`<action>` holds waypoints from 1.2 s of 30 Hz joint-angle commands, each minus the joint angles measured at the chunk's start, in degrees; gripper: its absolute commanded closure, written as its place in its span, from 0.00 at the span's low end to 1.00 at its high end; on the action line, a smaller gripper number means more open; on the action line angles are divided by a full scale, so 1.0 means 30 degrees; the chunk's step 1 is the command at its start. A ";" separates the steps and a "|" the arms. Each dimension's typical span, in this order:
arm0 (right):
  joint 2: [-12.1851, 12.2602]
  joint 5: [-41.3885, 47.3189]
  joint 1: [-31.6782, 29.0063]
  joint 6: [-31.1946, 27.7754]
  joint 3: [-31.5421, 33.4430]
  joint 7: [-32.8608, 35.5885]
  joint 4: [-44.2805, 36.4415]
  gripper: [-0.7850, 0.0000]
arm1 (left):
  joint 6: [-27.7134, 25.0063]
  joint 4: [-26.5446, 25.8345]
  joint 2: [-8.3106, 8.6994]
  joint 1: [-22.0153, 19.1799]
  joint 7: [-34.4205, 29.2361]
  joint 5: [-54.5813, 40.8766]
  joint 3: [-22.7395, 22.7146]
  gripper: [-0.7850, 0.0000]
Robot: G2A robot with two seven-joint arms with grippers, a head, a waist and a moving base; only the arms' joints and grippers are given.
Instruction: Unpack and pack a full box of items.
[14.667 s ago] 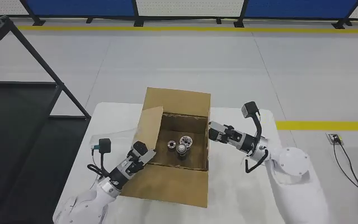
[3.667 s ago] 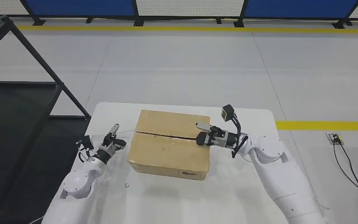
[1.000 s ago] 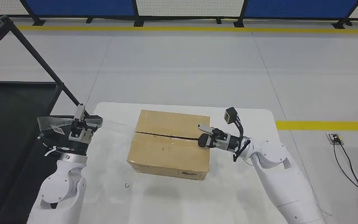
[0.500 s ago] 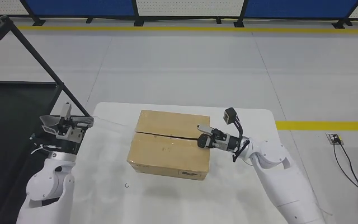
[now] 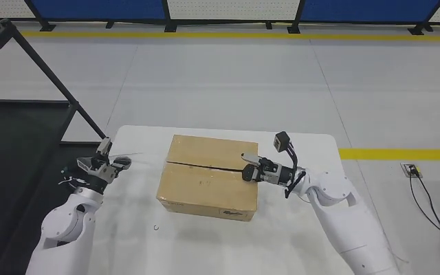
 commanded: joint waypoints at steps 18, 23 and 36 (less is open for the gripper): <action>0.0115 0.0137 0.0106 0.0021 -0.0073 0.0053 0.0138 0.00 | 0.0754 0.4343 -0.0186 -0.3921 -0.0683 0.0818 0.2142 0.00; 0.0159 0.0152 0.0025 0.0015 -0.0028 -0.0009 0.0057 0.00 | 0.1170 0.4843 -0.0097 -0.3735 -0.1200 0.2194 0.2651 0.00; 0.0152 0.0218 0.0465 0.0178 -0.0370 0.0172 0.0275 0.00 | 0.1245 0.2660 0.0481 -0.1253 -0.4035 0.2805 0.1698 0.00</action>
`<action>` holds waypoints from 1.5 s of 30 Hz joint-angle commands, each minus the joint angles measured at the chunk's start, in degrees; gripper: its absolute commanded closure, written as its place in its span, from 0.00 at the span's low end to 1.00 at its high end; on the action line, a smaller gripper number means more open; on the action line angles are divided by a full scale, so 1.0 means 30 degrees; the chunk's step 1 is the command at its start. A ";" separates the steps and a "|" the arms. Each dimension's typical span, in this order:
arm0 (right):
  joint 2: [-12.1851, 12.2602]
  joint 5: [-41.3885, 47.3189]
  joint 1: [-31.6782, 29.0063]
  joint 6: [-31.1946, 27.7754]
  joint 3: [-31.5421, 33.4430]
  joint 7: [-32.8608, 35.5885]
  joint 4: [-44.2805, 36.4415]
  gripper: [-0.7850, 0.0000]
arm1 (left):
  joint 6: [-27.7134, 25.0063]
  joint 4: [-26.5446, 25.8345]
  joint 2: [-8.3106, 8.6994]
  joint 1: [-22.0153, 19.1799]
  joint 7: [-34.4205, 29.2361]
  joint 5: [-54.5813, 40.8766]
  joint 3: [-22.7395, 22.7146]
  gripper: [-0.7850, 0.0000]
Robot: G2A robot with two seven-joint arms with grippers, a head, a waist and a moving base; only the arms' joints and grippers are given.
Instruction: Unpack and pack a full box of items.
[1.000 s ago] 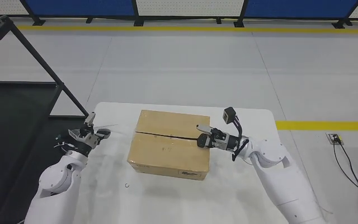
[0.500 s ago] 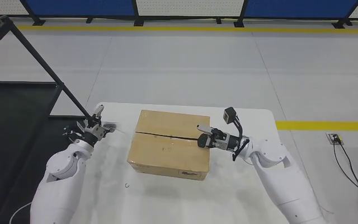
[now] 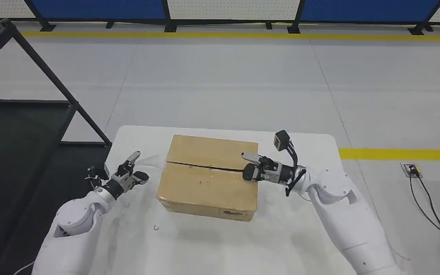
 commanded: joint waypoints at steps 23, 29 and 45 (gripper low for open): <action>0.0215 0.0166 -0.0716 -0.0175 0.0283 -0.0308 -0.0588 0.00 | -0.0629 0.0825 -0.0589 -0.1982 0.4092 -0.2463 0.1142 0.00; 0.0243 0.0184 -0.0752 -0.0186 0.0230 -0.0278 -0.0672 0.00 | -0.1283 0.0826 -0.0665 -0.2209 0.4178 -0.3456 0.0960 0.00; 0.0406 0.0280 -0.1121 -0.0371 0.0499 -0.0343 -0.0924 0.00 | 0.0638 0.2005 -0.0776 -0.3313 0.2965 -0.2592 0.2265 0.00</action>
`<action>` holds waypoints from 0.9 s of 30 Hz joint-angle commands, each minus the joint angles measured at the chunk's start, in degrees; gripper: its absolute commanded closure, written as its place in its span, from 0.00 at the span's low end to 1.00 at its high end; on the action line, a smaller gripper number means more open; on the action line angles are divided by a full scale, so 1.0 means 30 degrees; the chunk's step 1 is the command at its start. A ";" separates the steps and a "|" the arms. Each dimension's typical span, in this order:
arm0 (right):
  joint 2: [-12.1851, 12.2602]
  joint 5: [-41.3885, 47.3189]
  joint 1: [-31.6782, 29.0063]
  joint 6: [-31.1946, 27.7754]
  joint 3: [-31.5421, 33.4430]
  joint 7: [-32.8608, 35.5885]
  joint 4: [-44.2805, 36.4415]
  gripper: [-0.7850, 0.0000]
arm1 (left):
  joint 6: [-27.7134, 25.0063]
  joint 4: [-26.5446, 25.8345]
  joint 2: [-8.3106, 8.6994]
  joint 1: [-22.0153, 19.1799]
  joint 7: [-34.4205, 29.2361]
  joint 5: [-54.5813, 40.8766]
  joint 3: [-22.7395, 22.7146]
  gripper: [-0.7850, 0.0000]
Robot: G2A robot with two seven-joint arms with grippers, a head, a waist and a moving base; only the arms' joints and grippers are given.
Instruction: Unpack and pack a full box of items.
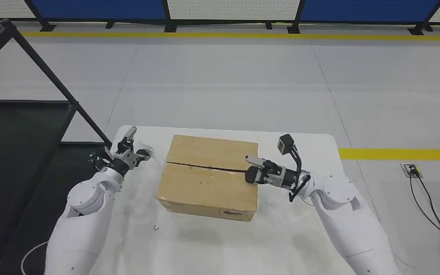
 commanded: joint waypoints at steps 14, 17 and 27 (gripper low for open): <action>0.0011 0.0112 0.0242 0.0052 -0.0262 0.0054 0.0186 0.00 | -0.1619 0.0310 0.0084 0.0965 -0.0817 0.1032 0.0359 0.00; 0.0011 0.0076 0.0283 0.0087 -0.0328 0.0012 0.0128 0.00 | -0.2169 0.0348 -0.0121 0.0875 -0.0397 0.0406 0.0727 0.00; 0.0148 -0.0092 -0.0225 0.0180 -0.0096 -0.0210 -0.0531 0.00 | -0.3847 0.1615 -0.0852 -0.0207 0.0041 -0.3195 0.1348 0.00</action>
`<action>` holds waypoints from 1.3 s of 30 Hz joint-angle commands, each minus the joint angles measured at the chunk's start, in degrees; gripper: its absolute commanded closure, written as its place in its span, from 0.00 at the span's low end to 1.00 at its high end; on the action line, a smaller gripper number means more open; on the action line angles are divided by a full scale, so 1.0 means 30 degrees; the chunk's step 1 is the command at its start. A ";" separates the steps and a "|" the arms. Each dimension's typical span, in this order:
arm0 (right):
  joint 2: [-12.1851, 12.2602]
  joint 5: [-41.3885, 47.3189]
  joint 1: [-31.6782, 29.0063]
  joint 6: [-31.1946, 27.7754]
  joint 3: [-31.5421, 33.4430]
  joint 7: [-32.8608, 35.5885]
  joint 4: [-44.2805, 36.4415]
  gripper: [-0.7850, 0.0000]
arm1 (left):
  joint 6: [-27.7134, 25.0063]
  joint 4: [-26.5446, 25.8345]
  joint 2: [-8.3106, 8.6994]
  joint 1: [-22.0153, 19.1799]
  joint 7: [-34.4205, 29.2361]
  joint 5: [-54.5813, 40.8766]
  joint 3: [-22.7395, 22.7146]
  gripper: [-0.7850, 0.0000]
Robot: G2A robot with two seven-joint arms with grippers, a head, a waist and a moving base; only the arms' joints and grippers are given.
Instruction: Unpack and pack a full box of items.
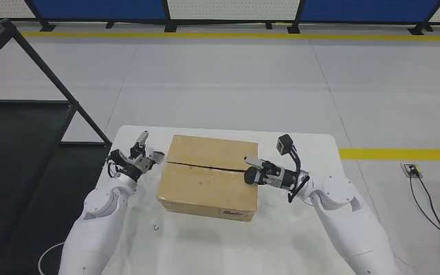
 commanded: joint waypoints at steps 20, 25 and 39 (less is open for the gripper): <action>0.0161 0.0027 -0.0349 0.0047 0.0093 0.0022 -0.0419 0.00 | -0.3693 -0.1583 0.0094 0.1312 -0.0466 -0.2425 -0.2362 0.00; 0.0178 0.0108 -0.0373 -0.0072 0.0089 0.0004 -0.0360 0.00 | -0.3565 -0.2506 0.0237 0.1753 -0.0143 -0.2222 -0.3034 0.00; 0.0185 0.0250 -0.0228 -0.0109 -0.0044 -0.0171 -0.0265 0.00 | -0.3808 -0.6701 0.0461 0.3858 0.1458 -0.0170 -0.4073 0.00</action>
